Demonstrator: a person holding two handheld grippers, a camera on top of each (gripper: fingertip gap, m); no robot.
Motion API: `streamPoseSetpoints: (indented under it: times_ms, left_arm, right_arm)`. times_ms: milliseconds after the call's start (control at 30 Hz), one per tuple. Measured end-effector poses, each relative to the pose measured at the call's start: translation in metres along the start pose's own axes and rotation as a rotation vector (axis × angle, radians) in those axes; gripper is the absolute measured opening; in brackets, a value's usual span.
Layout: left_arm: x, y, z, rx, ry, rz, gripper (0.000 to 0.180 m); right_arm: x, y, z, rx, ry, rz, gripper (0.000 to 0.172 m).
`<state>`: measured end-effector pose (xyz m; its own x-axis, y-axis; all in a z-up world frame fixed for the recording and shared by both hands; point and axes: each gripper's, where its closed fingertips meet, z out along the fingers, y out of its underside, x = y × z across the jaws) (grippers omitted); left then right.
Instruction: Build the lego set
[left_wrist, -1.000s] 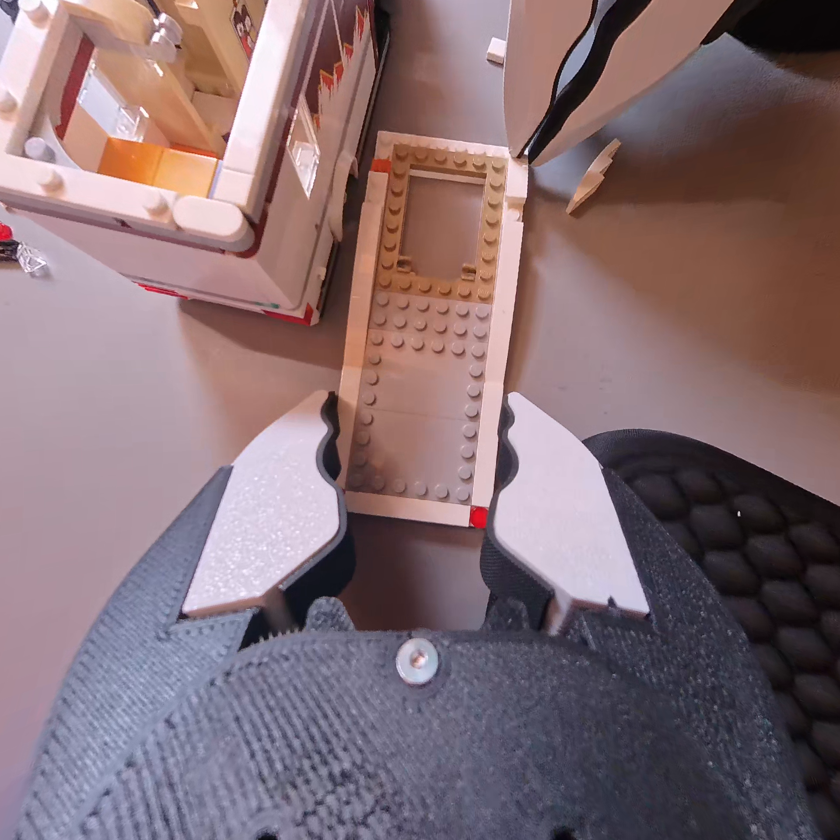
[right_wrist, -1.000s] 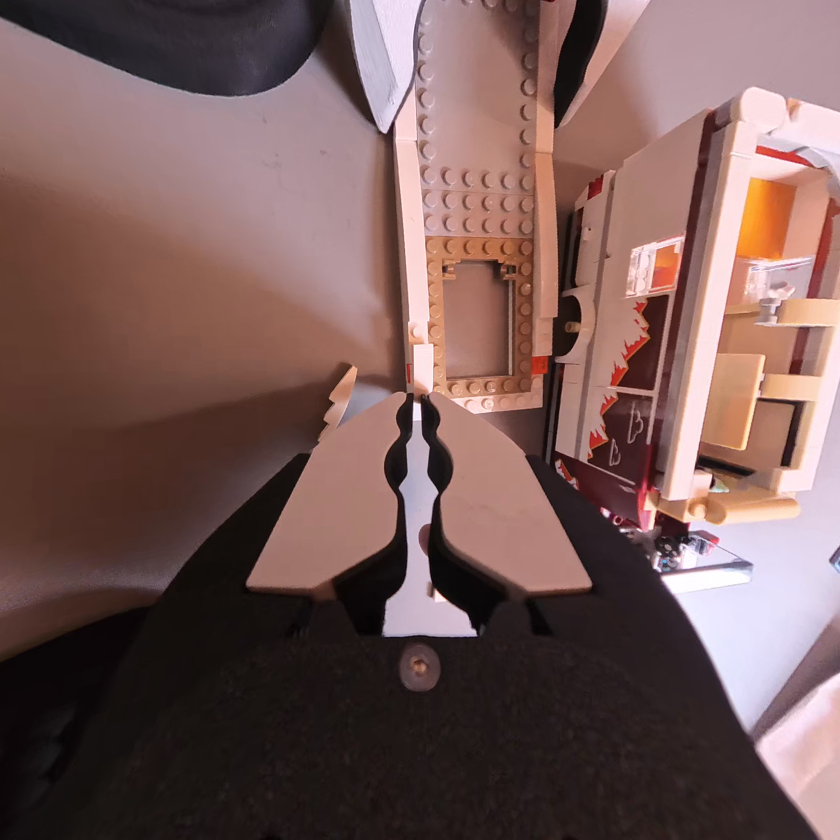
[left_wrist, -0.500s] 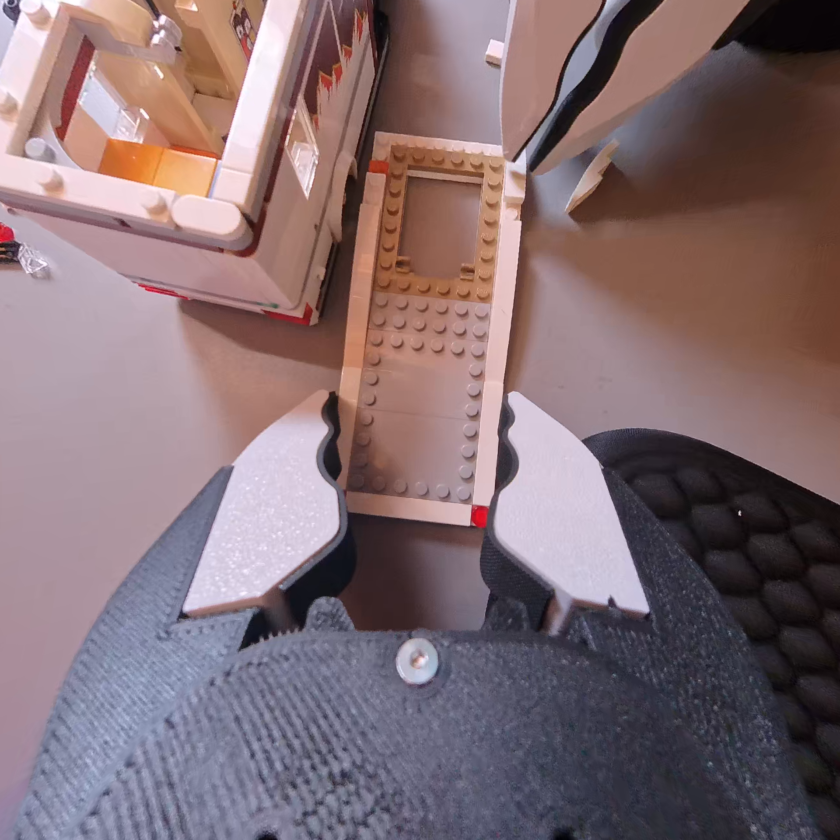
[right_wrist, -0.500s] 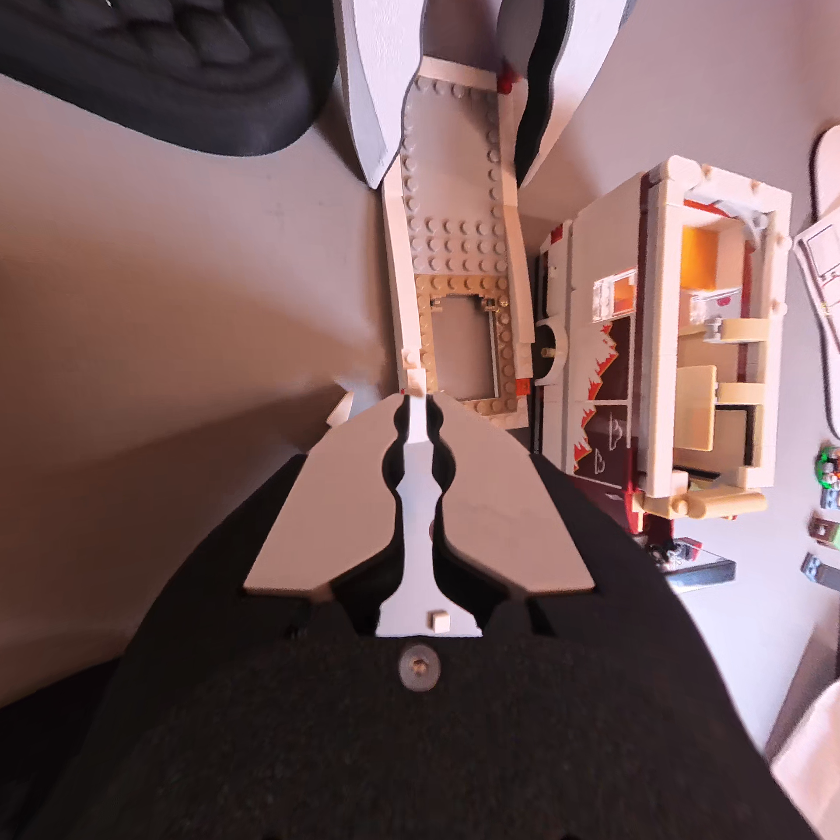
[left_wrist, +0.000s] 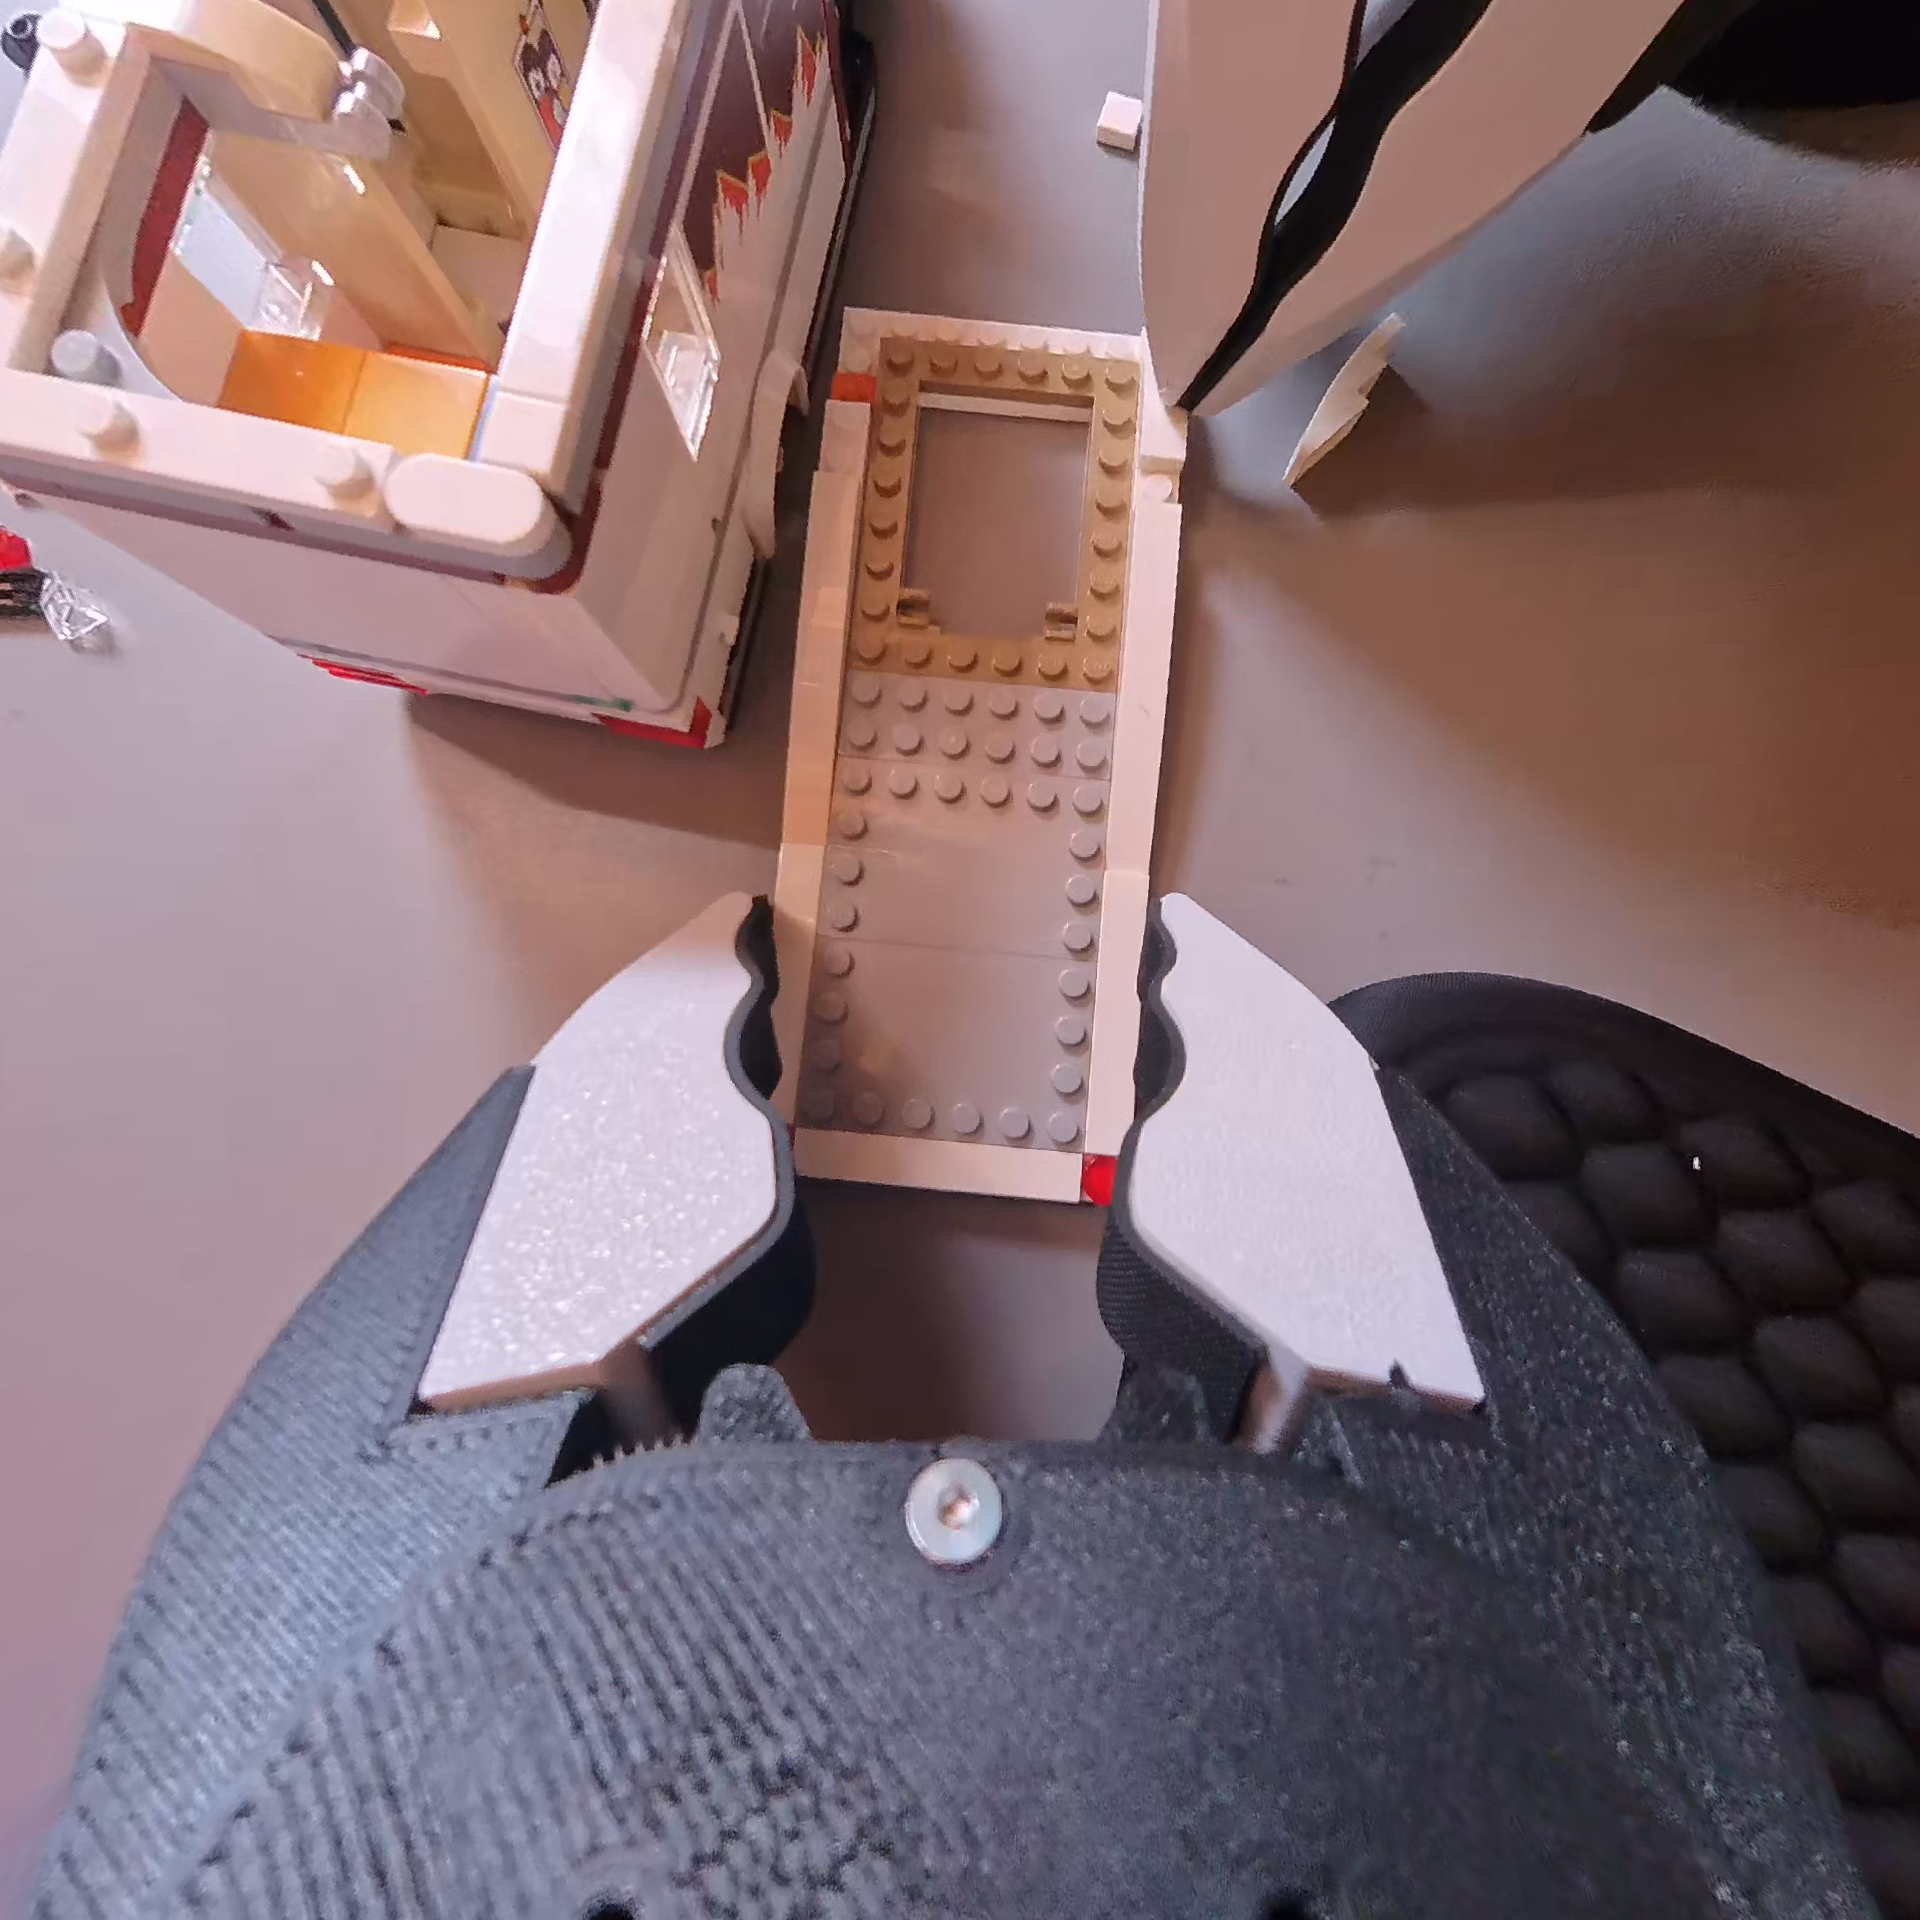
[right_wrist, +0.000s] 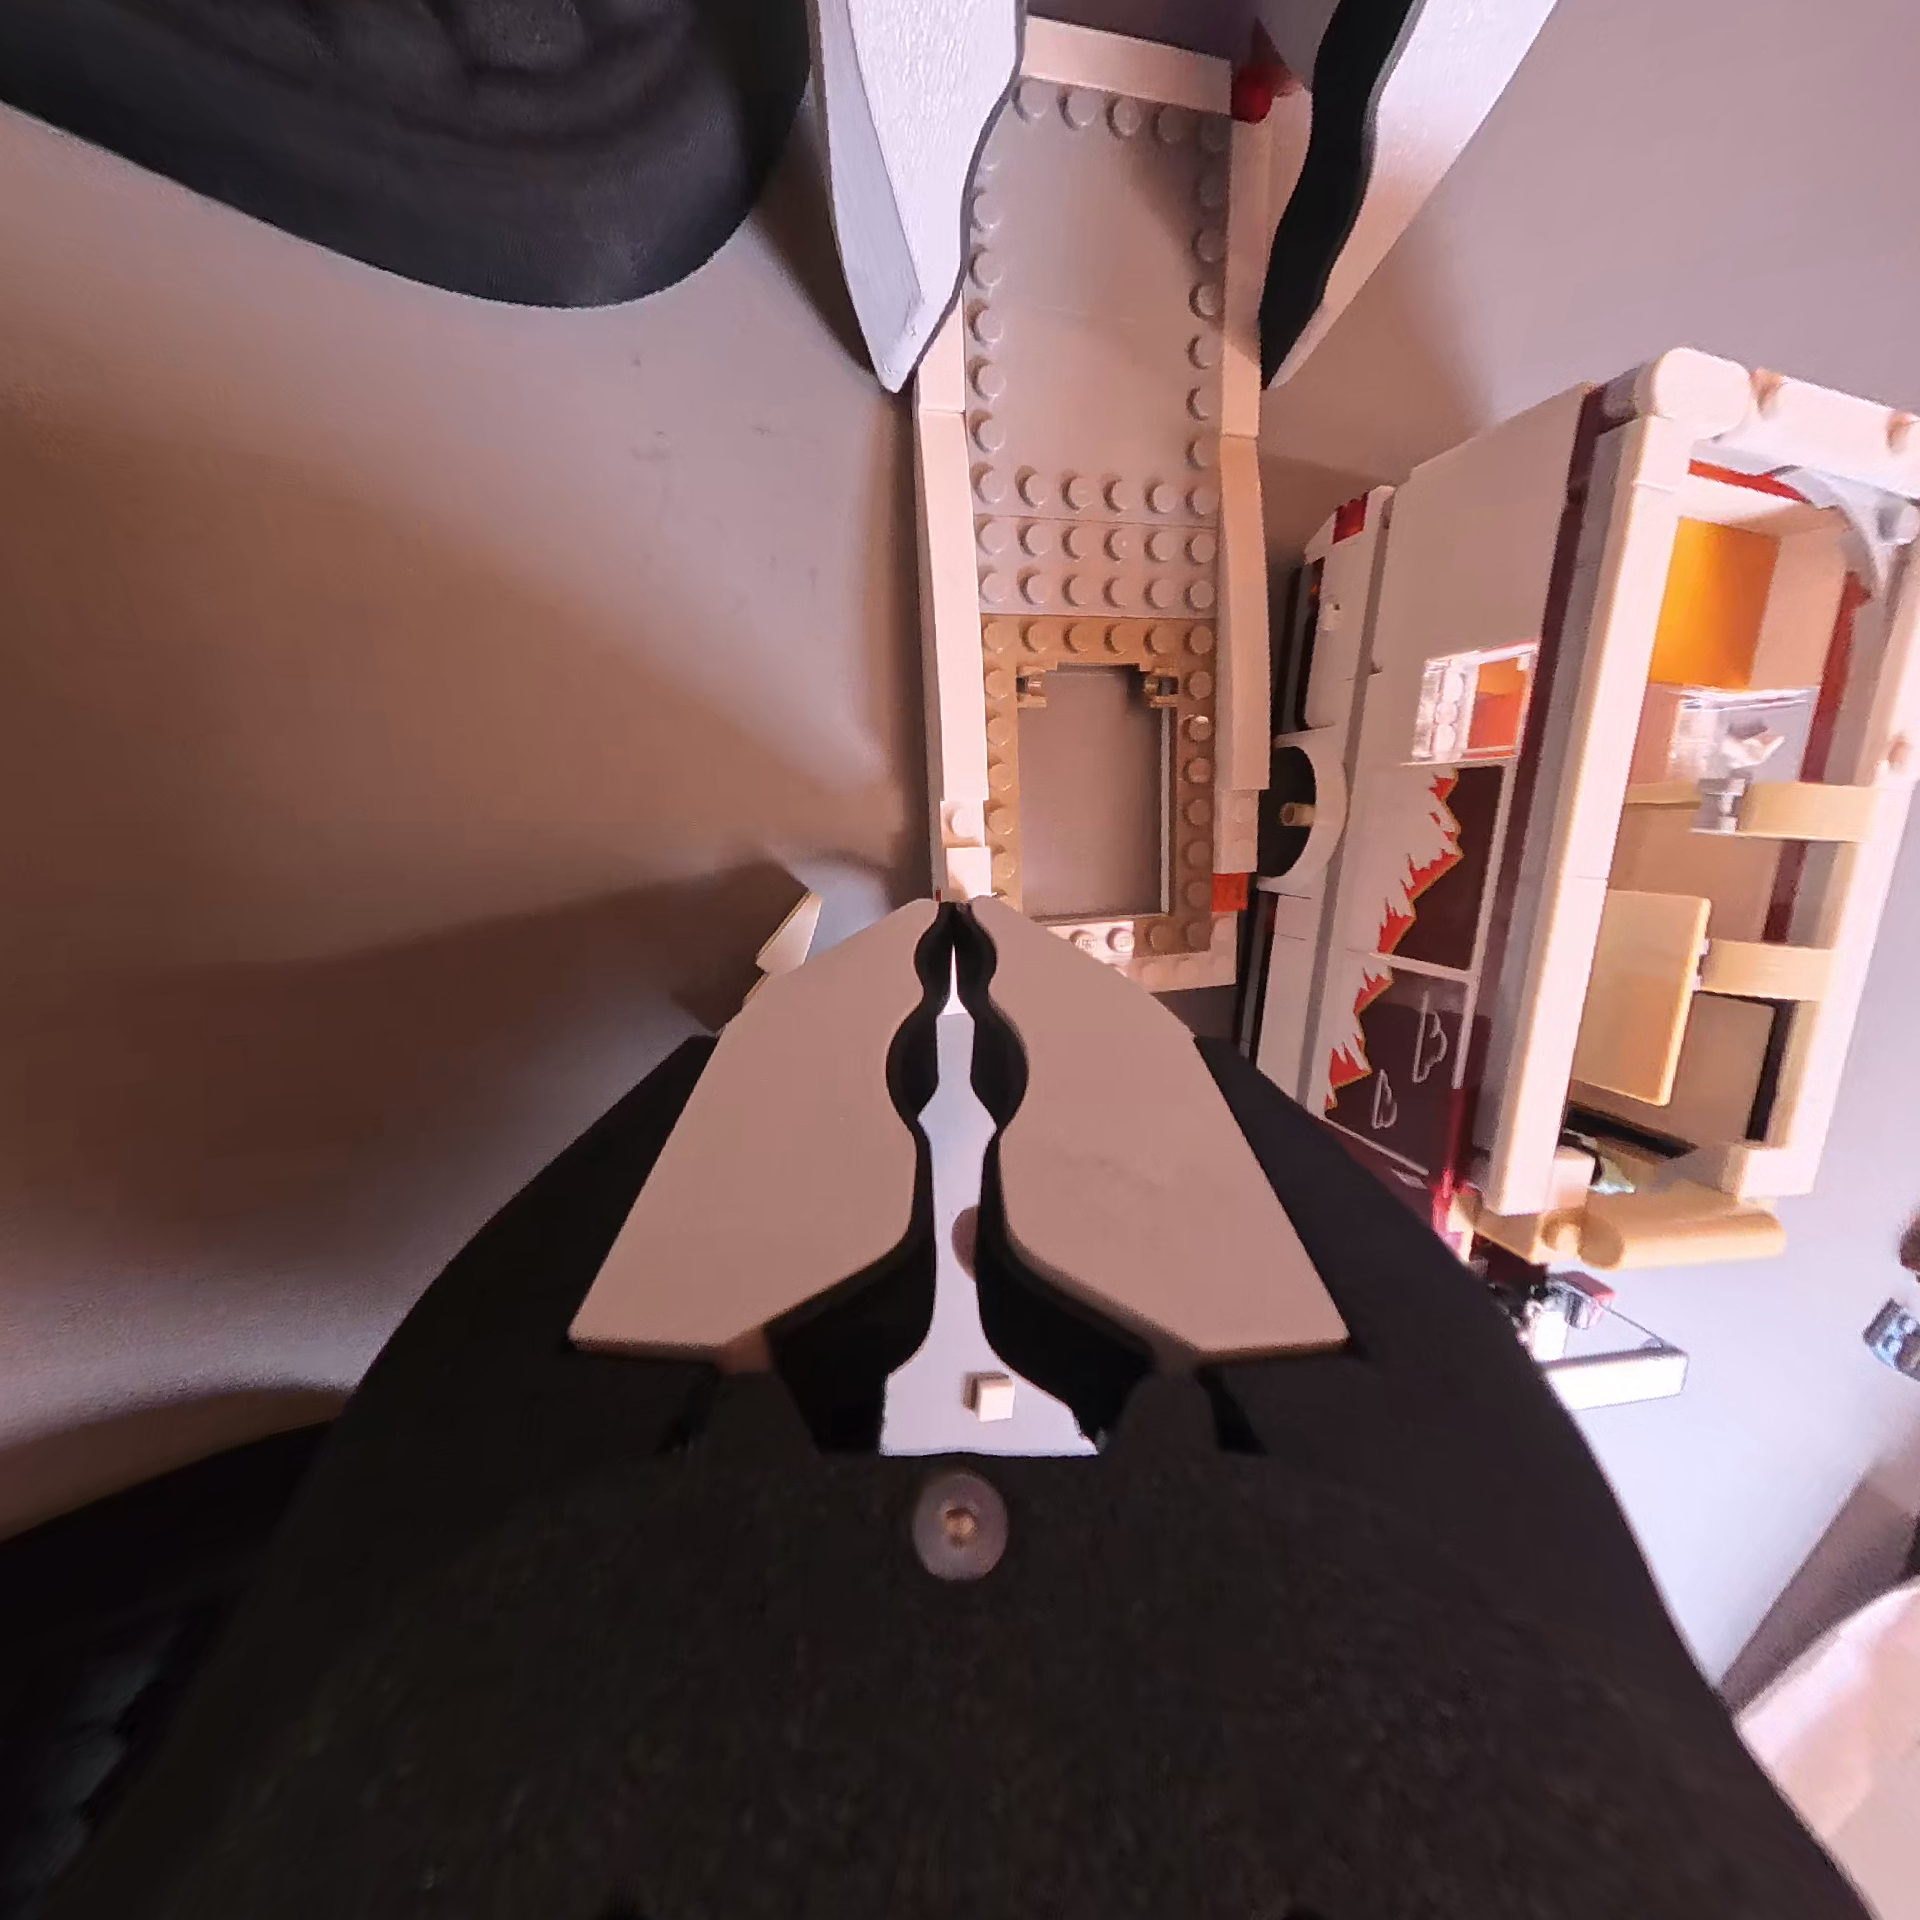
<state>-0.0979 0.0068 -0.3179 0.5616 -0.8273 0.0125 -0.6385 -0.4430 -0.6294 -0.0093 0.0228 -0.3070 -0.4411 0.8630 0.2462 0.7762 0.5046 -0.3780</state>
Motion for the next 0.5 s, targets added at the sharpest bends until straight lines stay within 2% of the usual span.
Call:
streamPoseSetpoints:
  times_ms: [300, 467, 500]
  left_arm:
    - [0.0001, 0.0000, 0.0001, 0.003, 0.004, 0.003, 0.068]
    - [0.0034, -0.0019, 0.0013, 0.012, 0.019, 0.020, 0.068]
    - [0.0062, -0.0033, 0.0025, 0.013, 0.029, 0.033, 0.068]
  right_arm:
    - [0.0001, -0.0001, 0.0004, -0.041, -0.034, 0.003, 0.000]
    - [-0.0051, 0.0009, -0.0041, 0.093, 0.013, 0.098, 0.001]
    - [-0.0065, 0.0019, -0.0091, 0.127, 0.021, 0.136, 0.010]
